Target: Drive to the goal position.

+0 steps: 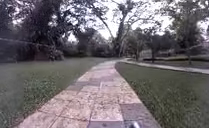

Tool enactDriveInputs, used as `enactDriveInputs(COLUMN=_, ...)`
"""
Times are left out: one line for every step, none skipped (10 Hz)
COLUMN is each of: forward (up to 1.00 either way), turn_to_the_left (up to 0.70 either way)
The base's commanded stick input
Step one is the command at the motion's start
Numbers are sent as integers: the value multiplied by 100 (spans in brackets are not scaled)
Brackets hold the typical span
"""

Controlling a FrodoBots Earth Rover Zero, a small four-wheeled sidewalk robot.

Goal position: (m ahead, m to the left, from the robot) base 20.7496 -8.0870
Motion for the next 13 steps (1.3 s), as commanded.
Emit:
enactDriveInputs(forward=70, turn_to_the_left=-1)
enactDriveInputs(forward=70, turn_to_the_left=1)
enactDriveInputs(forward=70, turn_to_the_left=1)
enactDriveInputs(forward=70, turn_to_the_left=1)
enactDriveInputs(forward=70, turn_to_the_left=1)
enactDriveInputs(forward=70, turn_to_the_left=1)
enactDriveInputs(forward=70, turn_to_the_left=1)
enactDriveInputs(forward=70, turn_to_the_left=1)
enactDriveInputs(forward=70, turn_to_the_left=1)
enactDriveInputs(forward=70, turn_to_the_left=1)
enactDriveInputs(forward=70, turn_to_the_left=1)
enactDriveInputs(forward=70, turn_to_the_left=1)
enactDriveInputs(forward=70, turn_to_the_left=1)
